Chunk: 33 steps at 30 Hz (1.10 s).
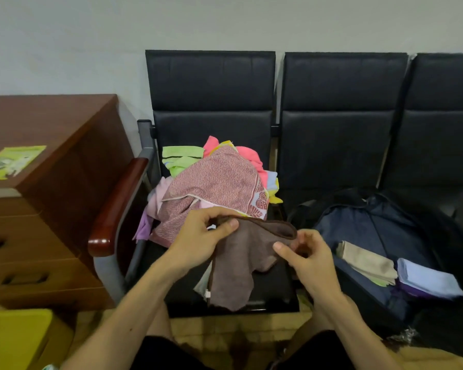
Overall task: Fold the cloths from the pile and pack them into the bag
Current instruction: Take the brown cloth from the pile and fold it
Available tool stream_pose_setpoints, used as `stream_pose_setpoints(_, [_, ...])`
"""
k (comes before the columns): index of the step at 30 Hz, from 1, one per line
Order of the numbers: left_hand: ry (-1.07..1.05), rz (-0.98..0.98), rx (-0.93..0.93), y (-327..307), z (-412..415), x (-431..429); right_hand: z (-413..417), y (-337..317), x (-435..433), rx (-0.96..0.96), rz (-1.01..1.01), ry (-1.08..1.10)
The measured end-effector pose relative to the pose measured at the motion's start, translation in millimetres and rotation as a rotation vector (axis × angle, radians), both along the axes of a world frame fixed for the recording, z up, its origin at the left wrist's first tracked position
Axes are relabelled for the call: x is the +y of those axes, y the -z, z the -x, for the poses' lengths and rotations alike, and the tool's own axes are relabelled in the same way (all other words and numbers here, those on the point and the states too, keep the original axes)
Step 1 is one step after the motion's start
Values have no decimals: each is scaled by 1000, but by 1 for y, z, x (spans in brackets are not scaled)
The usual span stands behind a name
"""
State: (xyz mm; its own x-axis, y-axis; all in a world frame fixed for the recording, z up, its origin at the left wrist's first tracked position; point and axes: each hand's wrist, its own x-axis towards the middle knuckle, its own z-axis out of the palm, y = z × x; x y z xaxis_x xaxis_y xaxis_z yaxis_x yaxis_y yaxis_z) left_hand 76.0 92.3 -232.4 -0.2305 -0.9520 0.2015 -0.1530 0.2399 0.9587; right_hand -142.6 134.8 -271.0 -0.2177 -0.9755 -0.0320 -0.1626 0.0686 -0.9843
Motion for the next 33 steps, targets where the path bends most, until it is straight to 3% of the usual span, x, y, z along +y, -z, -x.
stream_pose_setpoints(4, [150, -16, -26, -31, -9, -4, 12, -22, -16, -54, 89, -294])
stream_pose_setpoints(8, [120, 37, -30, -50, -15, -6, 3, -68, -23, -231, 221, -229])
stream_pose_setpoints(12, [27, -85, 325, -46, -14, -5, -15, -86, -23, -219, 208, -238])
stream_pose_setpoints(15, [141, -267, 672, -36, -17, 1, -19, -89, -21, -254, 168, -239])
stream_pose_setpoints(17, [257, -357, 773, -27, -18, 9, -21, -91, -20, -323, 130, -235])
stream_pose_setpoints(20, [338, -477, 715, -8, -13, 20, -23, -96, -19, -400, 75, -226])
stream_pose_setpoints(25, [231, -454, 368, 11, -1, 24, -14, -91, -21, -525, 17, -201])
stream_pose_setpoints(30, [34, -532, 443, 15, 0, 18, -8, -33, -5, -545, -324, -440])
stream_pose_setpoints(33, [-29, -573, 368, 22, -2, 14, -7, -18, -5, -471, -383, -396])
